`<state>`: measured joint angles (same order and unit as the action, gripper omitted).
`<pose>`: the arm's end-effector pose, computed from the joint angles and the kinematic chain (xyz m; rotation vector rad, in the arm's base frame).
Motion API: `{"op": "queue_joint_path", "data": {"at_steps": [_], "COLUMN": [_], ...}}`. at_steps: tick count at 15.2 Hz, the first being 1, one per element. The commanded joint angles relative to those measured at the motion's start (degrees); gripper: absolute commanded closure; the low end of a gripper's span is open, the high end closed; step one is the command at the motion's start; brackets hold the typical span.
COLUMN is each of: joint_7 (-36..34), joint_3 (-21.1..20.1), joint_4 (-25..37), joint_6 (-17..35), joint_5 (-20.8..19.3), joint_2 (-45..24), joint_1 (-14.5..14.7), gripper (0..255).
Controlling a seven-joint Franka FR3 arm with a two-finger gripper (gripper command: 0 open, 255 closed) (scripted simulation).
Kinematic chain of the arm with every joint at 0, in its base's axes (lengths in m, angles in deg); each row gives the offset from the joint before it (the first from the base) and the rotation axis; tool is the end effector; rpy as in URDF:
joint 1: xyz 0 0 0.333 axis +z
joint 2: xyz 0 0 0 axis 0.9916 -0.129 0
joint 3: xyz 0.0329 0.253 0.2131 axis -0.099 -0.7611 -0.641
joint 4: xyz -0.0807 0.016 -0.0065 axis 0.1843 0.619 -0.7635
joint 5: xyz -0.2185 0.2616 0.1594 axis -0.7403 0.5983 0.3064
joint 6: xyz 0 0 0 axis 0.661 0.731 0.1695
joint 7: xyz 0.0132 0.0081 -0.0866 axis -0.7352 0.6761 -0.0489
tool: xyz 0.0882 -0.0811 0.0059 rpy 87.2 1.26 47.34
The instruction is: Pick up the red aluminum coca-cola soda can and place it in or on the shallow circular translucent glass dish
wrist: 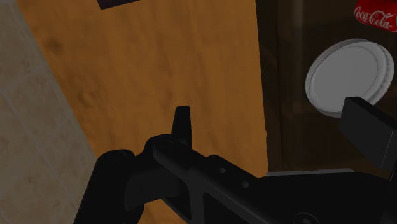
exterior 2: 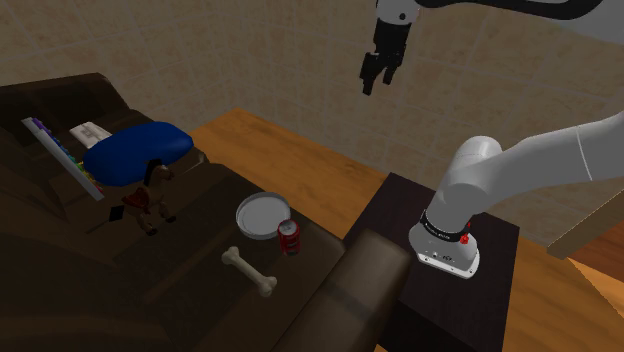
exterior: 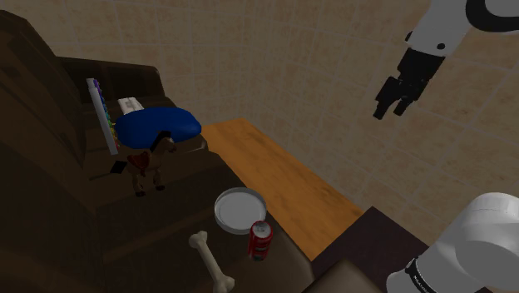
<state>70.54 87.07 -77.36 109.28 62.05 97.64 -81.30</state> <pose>0.2639 -0.0176 0.6213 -3.1136 0.2538 -0.1016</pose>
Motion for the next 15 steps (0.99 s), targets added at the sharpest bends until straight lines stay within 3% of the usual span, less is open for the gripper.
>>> {"op": "queue_joint_path", "data": {"at_steps": [1,8,15], "joint_7": [0.0,-7.86,-15.58], "joint_3": [0.0,-7.05,-14.66], "joint_4": [0.0,-8.6,-13.87], "joint_6": [0.0,8.74,18.72], "joint_5": [0.0,4.63,9.31], "joint_2": [0.0,-0.82,-5.91], "joint_1": [0.0,2.08,4.54], "gripper": [0,0,0]}}
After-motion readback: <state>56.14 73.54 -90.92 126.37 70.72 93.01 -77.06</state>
